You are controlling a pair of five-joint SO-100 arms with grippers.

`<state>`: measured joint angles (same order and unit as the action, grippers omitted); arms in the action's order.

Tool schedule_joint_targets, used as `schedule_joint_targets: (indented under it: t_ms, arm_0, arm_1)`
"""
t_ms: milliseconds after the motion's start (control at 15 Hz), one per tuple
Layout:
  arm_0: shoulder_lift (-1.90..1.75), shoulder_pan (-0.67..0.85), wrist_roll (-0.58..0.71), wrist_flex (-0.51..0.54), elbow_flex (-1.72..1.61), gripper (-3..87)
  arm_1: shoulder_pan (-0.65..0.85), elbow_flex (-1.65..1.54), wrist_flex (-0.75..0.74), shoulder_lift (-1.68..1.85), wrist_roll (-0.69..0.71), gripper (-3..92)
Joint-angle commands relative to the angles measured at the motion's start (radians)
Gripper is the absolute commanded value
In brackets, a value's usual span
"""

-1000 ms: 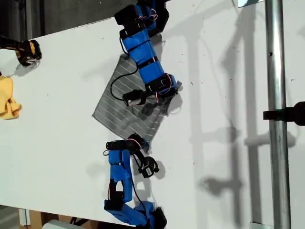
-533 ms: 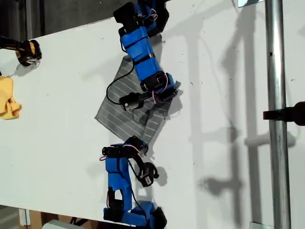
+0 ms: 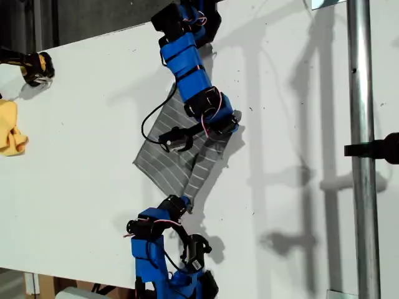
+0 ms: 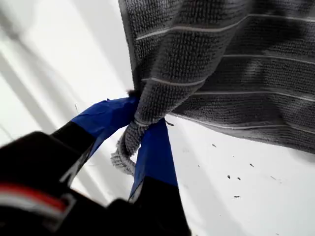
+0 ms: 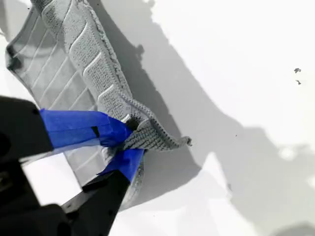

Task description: Grasp corners of a towel and fold twice.

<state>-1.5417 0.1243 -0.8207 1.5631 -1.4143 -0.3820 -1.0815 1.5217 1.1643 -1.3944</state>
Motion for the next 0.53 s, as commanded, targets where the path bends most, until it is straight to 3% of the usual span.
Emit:
schedule_joint_targets:
  t_ms: [0, 467]
  arm_0:
    - [-0.097, 0.035, 0.011, -0.029, -0.014, -2.9]
    - [-0.044, 0.193, 0.210, -0.160, 0.075, -2.9]
  arm_1:
    - [0.020, 0.043, 0.037, 0.069, -0.015, -0.1]
    - [0.196, -0.091, 0.239, 0.225, -0.089, -0.1]
